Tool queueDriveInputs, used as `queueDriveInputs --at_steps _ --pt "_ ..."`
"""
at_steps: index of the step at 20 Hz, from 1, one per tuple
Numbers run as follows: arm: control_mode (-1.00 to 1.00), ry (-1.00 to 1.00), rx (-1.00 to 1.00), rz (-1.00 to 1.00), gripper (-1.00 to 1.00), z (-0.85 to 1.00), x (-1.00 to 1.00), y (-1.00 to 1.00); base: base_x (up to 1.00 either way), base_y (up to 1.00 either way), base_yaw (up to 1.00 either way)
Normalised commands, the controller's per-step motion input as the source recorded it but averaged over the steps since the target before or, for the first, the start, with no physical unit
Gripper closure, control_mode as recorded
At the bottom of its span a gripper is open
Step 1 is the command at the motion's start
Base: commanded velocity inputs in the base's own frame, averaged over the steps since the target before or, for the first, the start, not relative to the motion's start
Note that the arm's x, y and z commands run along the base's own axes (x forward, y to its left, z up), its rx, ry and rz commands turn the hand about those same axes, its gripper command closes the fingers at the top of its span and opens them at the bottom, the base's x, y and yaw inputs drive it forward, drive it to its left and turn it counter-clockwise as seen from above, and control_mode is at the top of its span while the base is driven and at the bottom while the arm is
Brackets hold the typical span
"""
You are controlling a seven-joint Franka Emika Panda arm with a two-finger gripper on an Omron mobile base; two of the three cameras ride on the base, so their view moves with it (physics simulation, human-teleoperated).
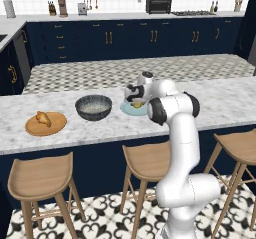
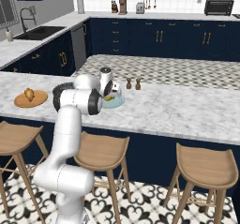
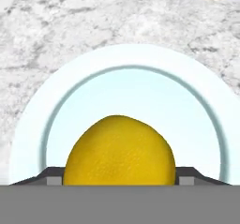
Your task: Pick the chicken drumstick and lemon from their plates and place them in the bowl. Then put the bowl in the fridge.
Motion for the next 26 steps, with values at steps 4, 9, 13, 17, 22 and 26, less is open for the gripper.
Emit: queueDriveInputs --at_steps 4,9,13,17,22,26 --pt "-1.00 -0.31 0.00 0.00 1.00 -0.25 -1.00 -0.28 0.00 0.00 0.00" --pt "-1.00 -0.33 0.00 -0.01 1.00 1.00 -0.74 -0.12 0.00 0.00 0.00" --pt "-1.00 0.17 0.00 -0.02 1.00 1.00 -0.56 -0.01 0.00 0.00 0.00" --pt "-1.00 0.30 0.00 0.00 1.00 1.00 -0.36 -0.04 0.00 0.00 0.00" --pt "-1.00 0.08 0.01 0.00 1.00 0.76 -0.37 0.32 0.00 0.00 0.00" --pt "-1.00 0.02 -0.02 0.00 1.00 0.15 -0.19 0.87 0.00 0.00 0.00"
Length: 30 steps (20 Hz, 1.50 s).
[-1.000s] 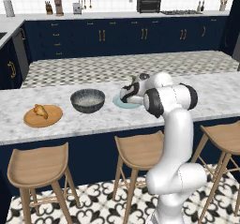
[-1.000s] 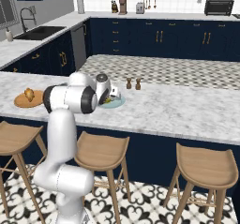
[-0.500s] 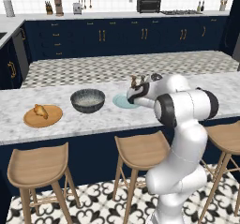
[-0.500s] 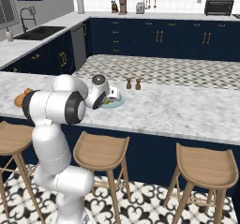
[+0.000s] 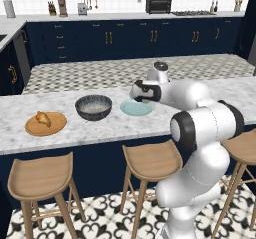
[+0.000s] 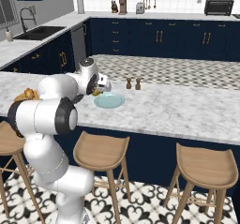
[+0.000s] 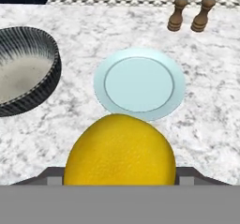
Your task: Pick the chicken drumstick and lemon from their plates and place them in the bowl. Then put the bowl in the fridge.
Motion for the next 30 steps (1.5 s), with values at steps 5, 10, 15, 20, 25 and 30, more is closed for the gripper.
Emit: queueDriveInputs --at_steps 5,10,15,20,25,30 --pt "-1.00 0.08 -0.04 0.00 1.00 0.03 0.06 0.90 0.00 0.00 0.00" --pt "-1.00 0.15 -0.01 0.08 1.00 0.00 0.18 0.83 0.00 0.00 0.00" --pt "-1.00 0.08 0.00 0.09 1.00 -0.04 0.46 0.42 0.00 0.00 0.00" --pt "-1.00 -0.04 0.00 0.05 1.00 -0.15 0.34 0.53 0.00 0.00 0.00" --pt "-1.00 -0.01 0.00 0.03 1.00 -0.29 0.50 0.39 0.00 0.00 0.00" --pt "-1.00 0.00 0.00 0.00 1.00 -0.36 0.42 0.30 0.00 0.00 0.00"
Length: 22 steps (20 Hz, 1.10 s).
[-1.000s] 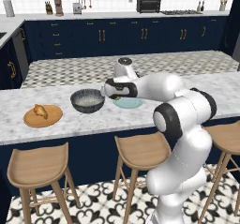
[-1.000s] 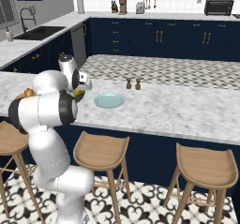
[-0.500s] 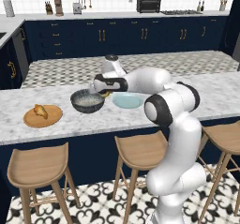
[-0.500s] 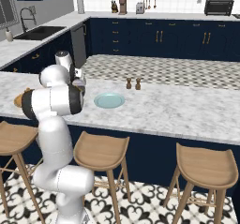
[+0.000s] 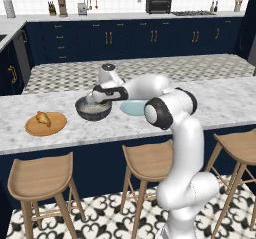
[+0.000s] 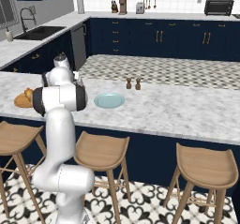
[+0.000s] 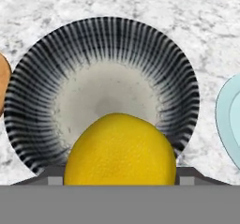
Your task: Pick the chicken drumstick and lemon from their plates and place them in the bowl. Then put the bowl in the fridge.
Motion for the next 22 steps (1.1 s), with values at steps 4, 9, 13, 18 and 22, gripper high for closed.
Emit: queueDriveInputs --at_steps 4,9,13,18,22 --pt "-1.00 0.00 0.00 0.00 1.00 -0.44 0.12 0.03 0.00 0.00 0.00" --pt "-1.00 0.00 0.00 0.00 -1.00 -0.33 0.11 0.00 0.00 0.00 0.00" --pt "-1.00 0.00 0.01 0.00 -1.00 -0.04 0.03 0.00 0.00 0.00 0.00" --pt "-1.00 0.00 0.00 0.00 -1.00 0.01 -0.01 0.00 0.00 0.00 0.00" --pt "-1.00 -0.08 0.00 0.00 -1.00 0.18 -0.11 0.00 0.00 0.00 0.00"
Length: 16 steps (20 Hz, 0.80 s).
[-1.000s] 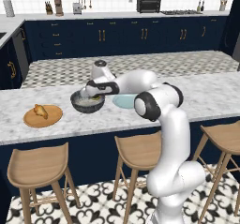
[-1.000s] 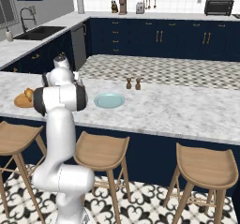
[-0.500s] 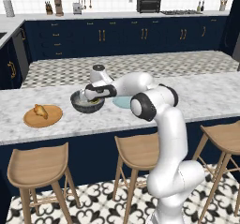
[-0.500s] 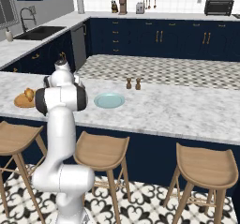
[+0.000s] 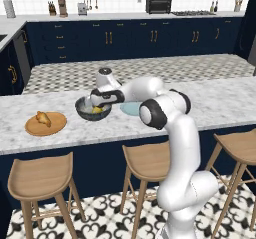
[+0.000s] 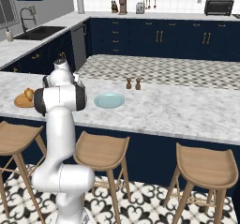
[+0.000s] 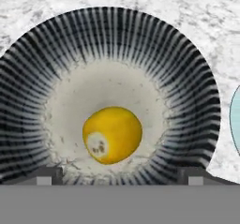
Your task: Pick the chicken drumstick and lemon from their plates and place them in the bowl. Then put the bowl in the fridge.
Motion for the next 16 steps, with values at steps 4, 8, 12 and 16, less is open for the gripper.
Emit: queueDriveInputs --at_steps 4,8,12,16 --pt "-1.00 -0.03 0.00 -0.02 -1.00 0.63 -0.58 -0.32 0.00 0.00 0.00" --pt "-1.00 0.05 0.00 -0.07 -1.00 0.70 -0.84 -0.69 0.00 0.00 0.00" --pt "-1.00 0.12 0.00 -0.11 -1.00 0.44 -0.84 -0.89 0.00 0.00 0.00" --pt "-1.00 0.10 0.00 -0.18 -1.00 0.07 -0.83 -1.00 0.00 0.00 0.00"
